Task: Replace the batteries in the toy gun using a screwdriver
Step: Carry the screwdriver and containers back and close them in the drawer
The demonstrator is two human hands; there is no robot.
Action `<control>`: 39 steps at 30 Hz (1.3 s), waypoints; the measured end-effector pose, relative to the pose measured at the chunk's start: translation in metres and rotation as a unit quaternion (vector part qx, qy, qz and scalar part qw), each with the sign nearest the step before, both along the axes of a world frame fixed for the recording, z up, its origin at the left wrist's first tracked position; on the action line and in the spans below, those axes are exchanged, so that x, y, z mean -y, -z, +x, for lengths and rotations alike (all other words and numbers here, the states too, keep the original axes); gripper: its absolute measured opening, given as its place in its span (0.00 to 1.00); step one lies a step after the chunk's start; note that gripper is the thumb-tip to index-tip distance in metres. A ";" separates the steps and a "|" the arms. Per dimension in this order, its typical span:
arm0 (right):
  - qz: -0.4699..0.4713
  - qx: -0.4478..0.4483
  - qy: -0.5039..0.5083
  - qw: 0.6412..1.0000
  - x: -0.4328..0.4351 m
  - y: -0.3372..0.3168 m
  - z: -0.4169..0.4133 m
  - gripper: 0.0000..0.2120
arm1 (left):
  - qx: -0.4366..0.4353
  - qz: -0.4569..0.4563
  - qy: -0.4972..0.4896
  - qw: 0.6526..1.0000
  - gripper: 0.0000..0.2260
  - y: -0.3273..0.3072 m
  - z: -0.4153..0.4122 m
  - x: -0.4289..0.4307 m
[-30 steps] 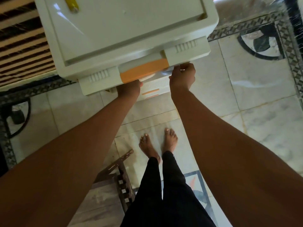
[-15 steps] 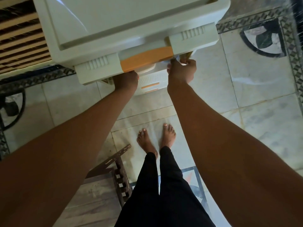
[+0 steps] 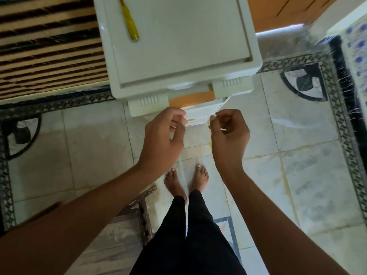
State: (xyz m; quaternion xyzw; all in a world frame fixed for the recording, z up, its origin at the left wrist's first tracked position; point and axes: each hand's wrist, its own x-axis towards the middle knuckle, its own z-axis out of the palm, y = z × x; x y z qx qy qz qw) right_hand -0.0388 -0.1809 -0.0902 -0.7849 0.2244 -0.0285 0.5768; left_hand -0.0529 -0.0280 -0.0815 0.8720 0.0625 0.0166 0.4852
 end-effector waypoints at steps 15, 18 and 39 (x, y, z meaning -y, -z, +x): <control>-0.280 0.228 -0.193 0.912 -0.036 -0.012 0.095 0.10 | 0.024 0.172 -0.129 0.976 0.12 -0.059 0.137 -0.077; -0.300 0.240 -0.183 0.905 -0.043 -0.006 0.095 0.10 | -0.063 0.213 -0.147 0.964 0.19 -0.062 0.163 -0.082; -0.334 0.270 -0.195 0.882 -0.041 0.001 0.096 0.11 | -0.089 0.028 0.031 0.995 0.04 -0.036 -0.045 -0.056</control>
